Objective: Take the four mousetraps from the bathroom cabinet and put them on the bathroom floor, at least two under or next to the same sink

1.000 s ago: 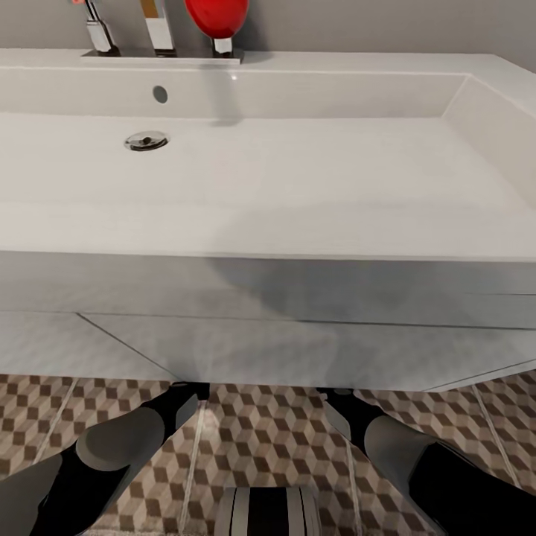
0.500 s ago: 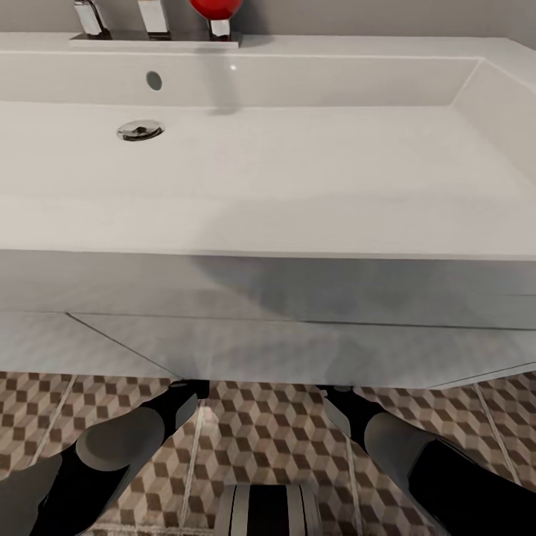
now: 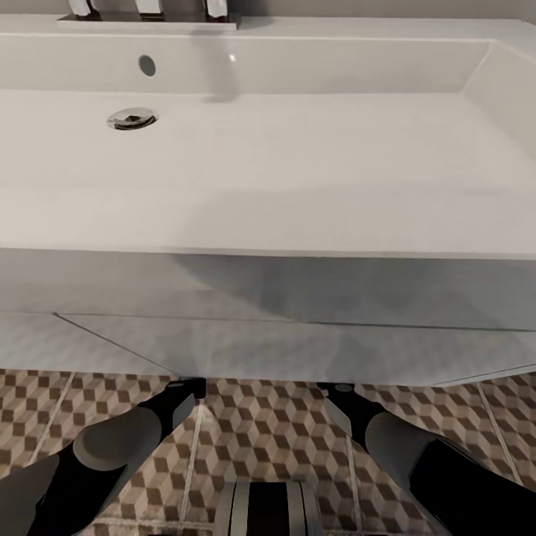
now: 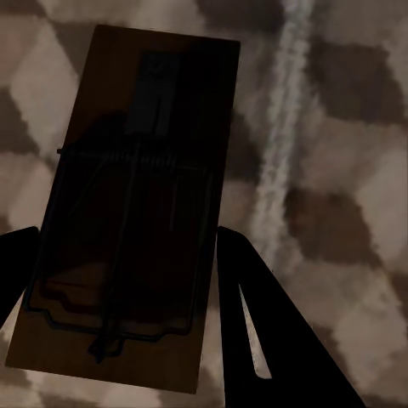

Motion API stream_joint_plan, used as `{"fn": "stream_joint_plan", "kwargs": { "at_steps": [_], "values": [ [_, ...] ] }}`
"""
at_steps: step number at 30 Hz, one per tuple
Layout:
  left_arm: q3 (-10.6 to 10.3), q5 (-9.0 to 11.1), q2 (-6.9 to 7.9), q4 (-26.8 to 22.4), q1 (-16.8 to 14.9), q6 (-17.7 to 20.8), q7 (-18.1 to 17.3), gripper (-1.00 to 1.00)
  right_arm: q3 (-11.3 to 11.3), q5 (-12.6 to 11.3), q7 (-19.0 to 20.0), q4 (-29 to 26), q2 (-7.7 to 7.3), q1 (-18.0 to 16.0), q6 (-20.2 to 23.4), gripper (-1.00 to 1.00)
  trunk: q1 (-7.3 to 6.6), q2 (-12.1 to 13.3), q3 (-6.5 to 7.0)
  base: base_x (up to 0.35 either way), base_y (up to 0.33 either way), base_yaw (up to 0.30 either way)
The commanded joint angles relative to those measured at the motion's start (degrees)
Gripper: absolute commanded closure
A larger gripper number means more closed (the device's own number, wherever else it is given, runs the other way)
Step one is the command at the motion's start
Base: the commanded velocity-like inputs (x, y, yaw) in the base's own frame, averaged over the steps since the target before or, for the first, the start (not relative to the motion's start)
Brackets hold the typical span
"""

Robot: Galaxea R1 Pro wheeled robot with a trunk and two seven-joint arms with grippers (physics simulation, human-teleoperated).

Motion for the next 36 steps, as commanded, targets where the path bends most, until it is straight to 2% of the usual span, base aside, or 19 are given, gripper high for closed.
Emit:
{"fn": "stream_joint_plan", "kwargs": {
  "at_steps": [1,10,19,31,36],
  "values": [
    [-0.5,0.1,0.00,0.1,0.0,0.3,0.3,1.00,0.5,-0.8,0.0,0.0,0.00,0.0,-0.3,1.00,-0.01,0.0,-0.13,0.000,0.000,0.000],
    [-0.5,0.1,0.08,0.1,0.0,0.3,0.3,1.00,0.5,-0.8,0.0,-0.1,0.00,0.0,-0.3,1.00,-0.01,0.0,-0.96,0.000,0.000,0.000],
    [-0.2,0.2,1.12,0.2,0.0,0.3,0.3,1.00,0.5,-0.8,0.0,-0.1,0.00,0.0,-0.3,1.00,-0.01,0.0,-1.79,0.000,0.000,0.000],
    [-0.2,0.3,1.14,0.2,0.0,0.3,0.3,1.00,0.5,-0.8,0.0,-0.1,0.01,0.0,-0.3,1.00,-0.01,0.0,-2.80,0.000,0.000,0.000],
    [-0.2,0.2,1.04,0.2,0.0,0.3,0.3,1.00,0.2,-1.1,0.0,-0.1,-0.06,0.0,-2.1,1.00,-0.01,0.0,-2.82,0.000,0.000,0.000]
  ]
}}
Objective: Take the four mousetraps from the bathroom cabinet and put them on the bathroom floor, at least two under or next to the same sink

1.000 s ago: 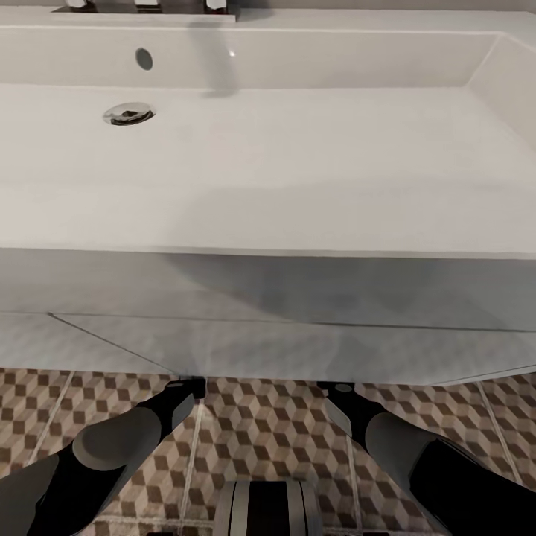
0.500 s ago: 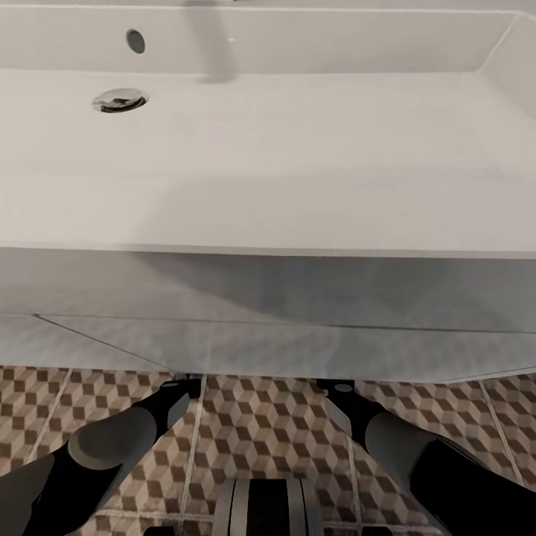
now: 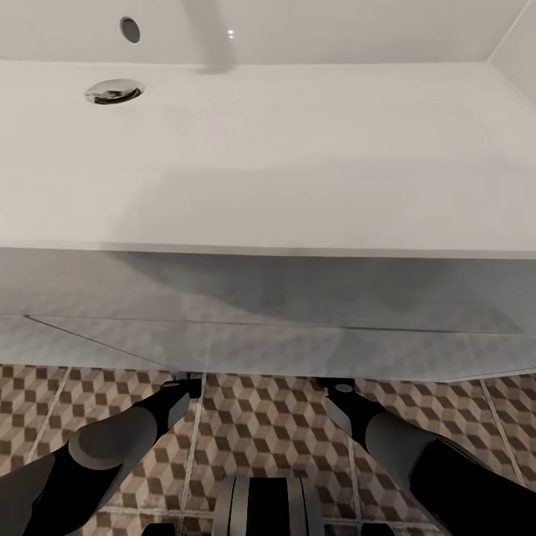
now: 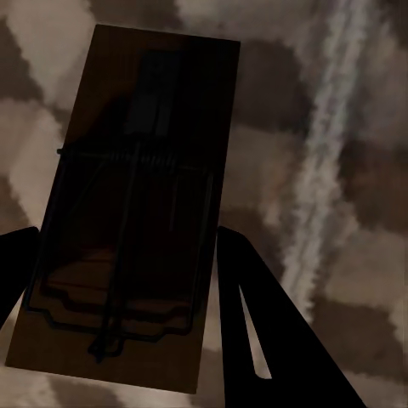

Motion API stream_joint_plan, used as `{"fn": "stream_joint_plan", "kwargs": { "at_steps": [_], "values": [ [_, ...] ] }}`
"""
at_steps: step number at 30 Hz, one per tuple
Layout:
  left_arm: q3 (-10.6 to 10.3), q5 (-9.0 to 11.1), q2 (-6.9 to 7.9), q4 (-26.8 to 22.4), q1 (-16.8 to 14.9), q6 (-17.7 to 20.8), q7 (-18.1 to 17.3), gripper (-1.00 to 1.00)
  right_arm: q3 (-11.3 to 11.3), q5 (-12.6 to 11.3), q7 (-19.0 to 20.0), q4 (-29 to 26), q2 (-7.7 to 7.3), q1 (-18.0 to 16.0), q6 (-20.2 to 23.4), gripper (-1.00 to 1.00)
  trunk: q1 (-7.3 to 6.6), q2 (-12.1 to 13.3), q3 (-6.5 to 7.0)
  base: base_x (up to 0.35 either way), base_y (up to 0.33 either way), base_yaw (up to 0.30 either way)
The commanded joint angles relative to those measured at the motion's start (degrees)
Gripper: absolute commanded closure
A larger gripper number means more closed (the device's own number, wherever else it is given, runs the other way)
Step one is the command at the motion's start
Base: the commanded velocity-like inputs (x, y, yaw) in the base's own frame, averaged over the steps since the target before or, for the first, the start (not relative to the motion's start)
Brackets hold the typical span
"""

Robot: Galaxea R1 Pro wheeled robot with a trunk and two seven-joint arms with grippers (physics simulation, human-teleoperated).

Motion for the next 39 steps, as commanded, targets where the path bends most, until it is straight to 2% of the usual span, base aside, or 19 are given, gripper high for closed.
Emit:
{"fn": "stream_joint_plan", "kwargs": {
  "at_steps": [1,26,39],
  "values": [
    [-0.5,0.1,-0.06,0.1,0.0,0.3,0.3,1.00,0.5,-0.8,0.0,0.0,0.03,0.0,-0.4,1.00,-0.01,0.0,-0.03,0.000,0.000,0.000],
    [-0.5,0.1,0.02,0.1,0.0,0.3,0.3,1.00,0.5,-0.8,0.0,0.0,0.02,0.0,-0.5,1.00,-0.01,0.0,-0.56,0.000,0.000,0.000],
    [-0.5,0.1,0.02,0.1,0.0,0.3,0.3,1.00,0.5,-0.8,-0.1,0.0,-0.13,0.0,-0.5,1.00,-0.01,0.0,-1.59,0.000,0.000,0.000]
  ]
}}
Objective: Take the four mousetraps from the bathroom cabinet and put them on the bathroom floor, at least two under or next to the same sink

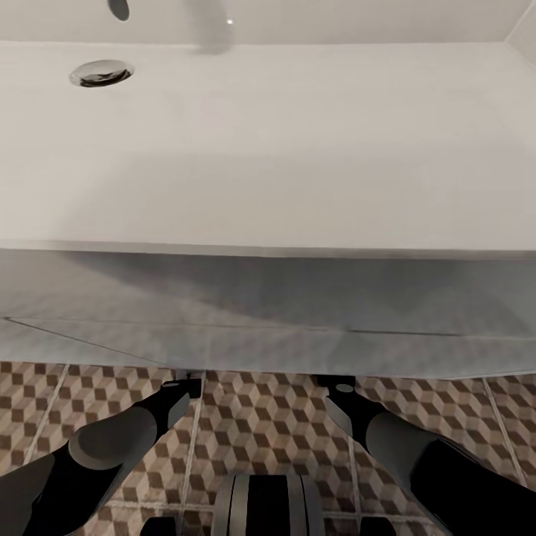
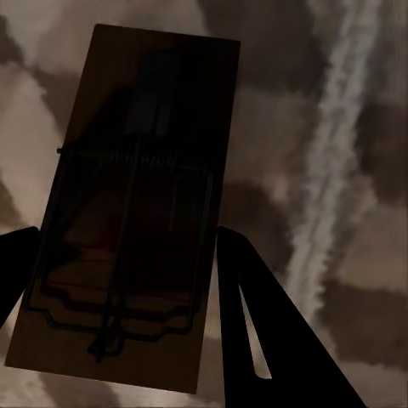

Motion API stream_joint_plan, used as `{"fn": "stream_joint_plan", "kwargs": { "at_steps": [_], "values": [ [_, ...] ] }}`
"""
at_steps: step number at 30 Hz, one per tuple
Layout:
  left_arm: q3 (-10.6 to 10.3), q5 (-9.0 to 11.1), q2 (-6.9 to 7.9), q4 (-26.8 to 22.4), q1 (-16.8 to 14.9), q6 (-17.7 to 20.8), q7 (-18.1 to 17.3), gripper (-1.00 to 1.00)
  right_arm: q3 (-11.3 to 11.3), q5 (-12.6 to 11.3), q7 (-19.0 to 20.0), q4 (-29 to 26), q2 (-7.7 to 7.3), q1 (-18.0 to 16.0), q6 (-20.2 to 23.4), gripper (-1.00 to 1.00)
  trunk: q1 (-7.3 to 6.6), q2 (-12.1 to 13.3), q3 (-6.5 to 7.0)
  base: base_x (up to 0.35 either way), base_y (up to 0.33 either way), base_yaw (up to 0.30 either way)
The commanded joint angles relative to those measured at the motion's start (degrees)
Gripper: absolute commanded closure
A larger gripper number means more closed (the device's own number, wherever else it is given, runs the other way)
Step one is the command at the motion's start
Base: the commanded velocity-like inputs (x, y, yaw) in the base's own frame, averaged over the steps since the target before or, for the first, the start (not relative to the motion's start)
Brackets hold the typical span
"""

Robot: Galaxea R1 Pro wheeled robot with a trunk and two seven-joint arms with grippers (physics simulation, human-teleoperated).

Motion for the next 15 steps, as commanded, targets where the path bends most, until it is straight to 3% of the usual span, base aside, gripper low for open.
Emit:
{"fn": "stream_joint_plan", "kwargs": {
  "at_steps": [1,15],
  "values": [
    [-0.5,0.1,-0.03,0.1,0.0,0.3,0.3,1.00,0.5,-0.8,0.0,0.0,-0.01,0.0,-0.3,1.00,-0.01,0.0,-0.12,0.000,0.000,0.000],
    [-0.5,0.1,-0.09,0.1,0.0,0.3,0.3,1.00,0.5,-0.8,-0.7,0.1,0.02,0.0,-3.1,1.00,-0.01,0.0,-1.03,0.000,0.000,0.000]
  ]
}}
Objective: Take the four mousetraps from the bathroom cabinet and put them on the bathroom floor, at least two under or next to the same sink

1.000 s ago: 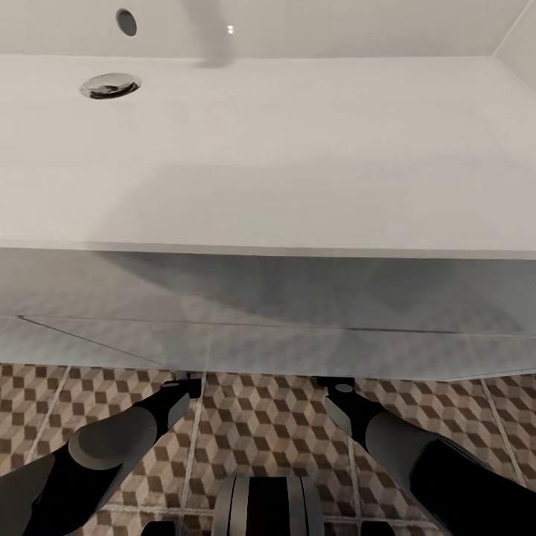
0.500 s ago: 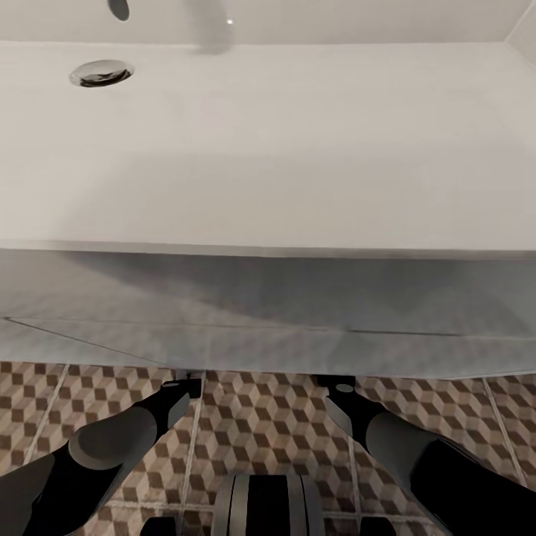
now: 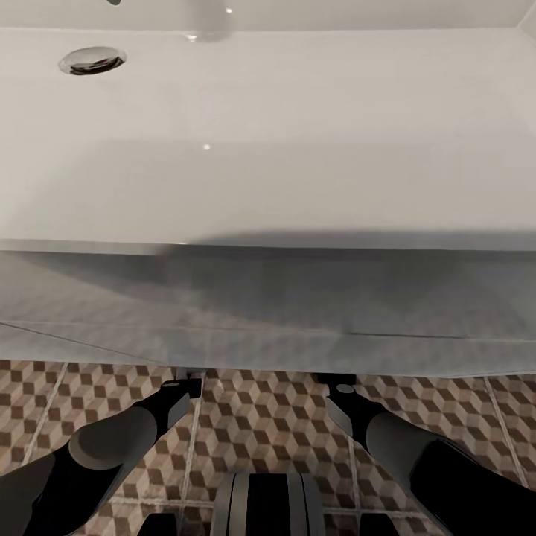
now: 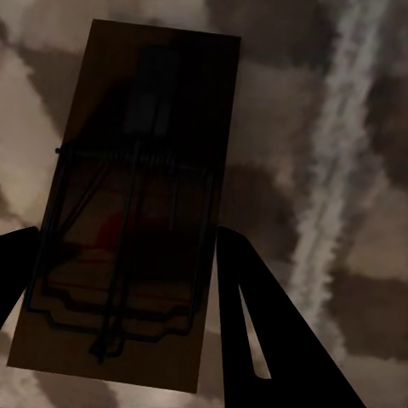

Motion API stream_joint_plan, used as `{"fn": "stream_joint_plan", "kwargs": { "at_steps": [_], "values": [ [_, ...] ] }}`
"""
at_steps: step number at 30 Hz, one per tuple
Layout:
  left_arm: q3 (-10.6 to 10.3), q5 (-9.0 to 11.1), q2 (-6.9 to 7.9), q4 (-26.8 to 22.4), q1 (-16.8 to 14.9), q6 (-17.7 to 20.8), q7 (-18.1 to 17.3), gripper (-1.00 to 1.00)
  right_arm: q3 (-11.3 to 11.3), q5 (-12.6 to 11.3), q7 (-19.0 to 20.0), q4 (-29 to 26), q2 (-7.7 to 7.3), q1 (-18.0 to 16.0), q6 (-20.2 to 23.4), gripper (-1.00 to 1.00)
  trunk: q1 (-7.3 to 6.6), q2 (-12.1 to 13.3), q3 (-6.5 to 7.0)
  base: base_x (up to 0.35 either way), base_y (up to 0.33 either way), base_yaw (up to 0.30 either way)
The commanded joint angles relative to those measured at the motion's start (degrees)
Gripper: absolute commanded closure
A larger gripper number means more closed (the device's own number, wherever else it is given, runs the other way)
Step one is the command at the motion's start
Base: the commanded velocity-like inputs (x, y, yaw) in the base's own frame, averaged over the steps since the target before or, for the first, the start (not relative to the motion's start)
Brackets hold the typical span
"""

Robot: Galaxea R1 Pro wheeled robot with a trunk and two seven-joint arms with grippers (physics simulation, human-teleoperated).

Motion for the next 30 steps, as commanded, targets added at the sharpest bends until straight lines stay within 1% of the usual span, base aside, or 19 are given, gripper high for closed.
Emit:
{"fn": "stream_joint_plan", "kwargs": {
  "at_steps": [1,19,22,26,30],
  "values": [
    [-0.1,0.2,-0.04,0.0,0.0,0.3,0.3,1.00,0.5,-0.8,0.0,0.0,0.00,0.0,-0.3,1.00,0.00,0.0,-0.04,0.000,0.000,0.000],
    [-0.1,0.3,-0.06,0.0,0.0,0.3,0.3,1.00,0.6,-0.7,-0.1,0.0,-0.05,-0.1,-0.3,1.00,0.00,0.0,-0.05,0.000,0.000,0.000],
    [-0.1,0.3,-0.73,0.1,0.0,0.3,0.4,1.00,0.6,-0.7,-0.1,0.1,-0.02,-0.2,-0.3,1.00,0.00,0.0,-0.05,0.000,0.000,0.000],
    [-0.1,0.2,-1.85,0.1,-1.0,0.4,0.5,1.00,0.6,-0.8,-0.1,0.5,0.02,-1.7,-0.1,1.00,0.00,0.0,-0.05,0.000,0.000,0.000],
    [-0.1,0.2,-2.10,0.1,-2.2,0.5,0.6,1.00,0.6,-0.9,-0.1,0.8,0.23,-2.5,0.9,1.00,0.00,0.0,-0.05,0.000,0.000,0.000]
  ]
}}
